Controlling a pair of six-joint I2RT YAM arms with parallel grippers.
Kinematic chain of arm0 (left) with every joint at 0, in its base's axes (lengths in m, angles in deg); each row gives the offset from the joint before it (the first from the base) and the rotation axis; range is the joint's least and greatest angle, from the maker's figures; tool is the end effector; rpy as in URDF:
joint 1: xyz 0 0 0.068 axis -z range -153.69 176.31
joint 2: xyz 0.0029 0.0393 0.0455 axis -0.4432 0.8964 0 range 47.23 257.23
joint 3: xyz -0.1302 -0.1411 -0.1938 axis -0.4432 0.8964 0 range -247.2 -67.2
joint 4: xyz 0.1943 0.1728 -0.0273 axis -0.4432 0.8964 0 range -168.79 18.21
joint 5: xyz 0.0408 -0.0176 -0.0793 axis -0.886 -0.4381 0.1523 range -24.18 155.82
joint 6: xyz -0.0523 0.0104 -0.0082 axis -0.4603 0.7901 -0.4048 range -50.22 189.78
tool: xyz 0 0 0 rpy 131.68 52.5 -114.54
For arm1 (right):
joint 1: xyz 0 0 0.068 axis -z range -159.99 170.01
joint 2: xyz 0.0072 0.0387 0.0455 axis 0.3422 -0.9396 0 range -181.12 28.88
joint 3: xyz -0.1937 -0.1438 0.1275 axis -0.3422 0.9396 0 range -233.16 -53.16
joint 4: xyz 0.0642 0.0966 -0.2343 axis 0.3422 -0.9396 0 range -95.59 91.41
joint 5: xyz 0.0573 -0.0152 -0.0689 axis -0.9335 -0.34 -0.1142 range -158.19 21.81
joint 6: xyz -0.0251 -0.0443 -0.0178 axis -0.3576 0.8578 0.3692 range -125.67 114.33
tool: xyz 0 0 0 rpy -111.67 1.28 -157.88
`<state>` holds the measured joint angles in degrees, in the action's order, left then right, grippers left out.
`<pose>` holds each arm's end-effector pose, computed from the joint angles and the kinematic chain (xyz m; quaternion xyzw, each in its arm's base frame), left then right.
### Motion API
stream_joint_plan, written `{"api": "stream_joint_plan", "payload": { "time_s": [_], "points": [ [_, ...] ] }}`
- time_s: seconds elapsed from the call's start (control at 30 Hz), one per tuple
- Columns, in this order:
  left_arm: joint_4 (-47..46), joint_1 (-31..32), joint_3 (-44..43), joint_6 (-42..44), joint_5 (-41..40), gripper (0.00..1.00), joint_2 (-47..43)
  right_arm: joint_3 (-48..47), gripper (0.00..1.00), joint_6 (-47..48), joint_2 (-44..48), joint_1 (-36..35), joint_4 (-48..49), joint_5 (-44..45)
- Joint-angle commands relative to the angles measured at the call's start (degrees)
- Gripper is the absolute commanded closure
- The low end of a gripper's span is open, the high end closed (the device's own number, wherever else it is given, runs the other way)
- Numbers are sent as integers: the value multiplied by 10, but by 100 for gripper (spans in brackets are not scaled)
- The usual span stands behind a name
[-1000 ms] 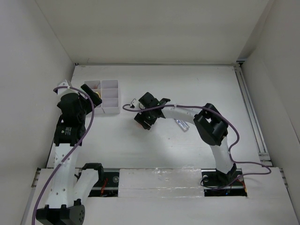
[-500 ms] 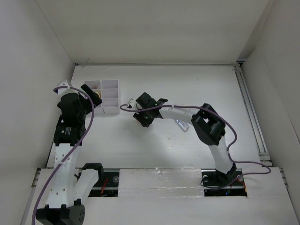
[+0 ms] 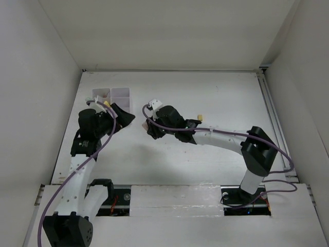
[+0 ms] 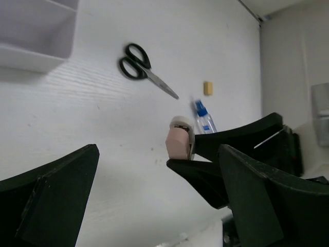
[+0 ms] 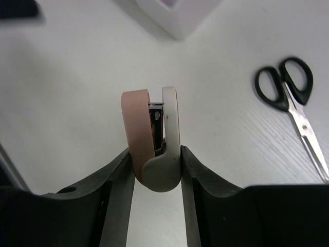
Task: Sort the stationery into containers
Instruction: Pick up the stationery from the center of the board.
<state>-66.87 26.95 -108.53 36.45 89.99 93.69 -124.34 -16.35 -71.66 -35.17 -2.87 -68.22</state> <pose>0.1892 -0.0166 0.3114 -0.1018 0.7896 -0.3308 0.5068 0.2298 0.3304 0.2445 -0.3340 0.8157 0.2569 0.3963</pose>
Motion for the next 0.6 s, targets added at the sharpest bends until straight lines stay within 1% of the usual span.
{"api": "stream_joint_plan", "payload": {
  "time_s": [0.0, 0.03, 0.1, 0.13, 0.23, 0.37, 0.43, 0.5, 0.57],
  "points": [
    [-102, -1, 19, -60, 123, 0, -16, -5, 100, -107, 23, -34, 116, 58],
    [-108, -1, 26, -61, 145, 0, -16, -5, 100, -115, 23, -41, 130, 69],
    [-127, -1, 34, -77, 159, 0, -16, -11, 100, -137, 23, -49, 146, 91],
    [-127, -1, 43, -77, 159, 0, -22, -11, 100, -144, 23, -55, 167, 91],
    [-139, -1, 56, -77, 159, 0, -36, -38, 100, -150, 23, -62, 173, 79],
    [-134, -1, 56, -77, 159, 7, -36, -48, 100, -144, 17, -75, 179, 93],
    [-127, -1, 62, -72, 159, 8, -36, -48, 100, -144, 23, -75, 184, 101],
    [-127, -1, 67, -72, 159, 13, -42, -48, 100, -156, 23, -75, 189, 122],
    [-127, -1, 67, -72, 159, 19, -42, -54, 100, -156, 28, -75, 190, 122]
  ]
}}
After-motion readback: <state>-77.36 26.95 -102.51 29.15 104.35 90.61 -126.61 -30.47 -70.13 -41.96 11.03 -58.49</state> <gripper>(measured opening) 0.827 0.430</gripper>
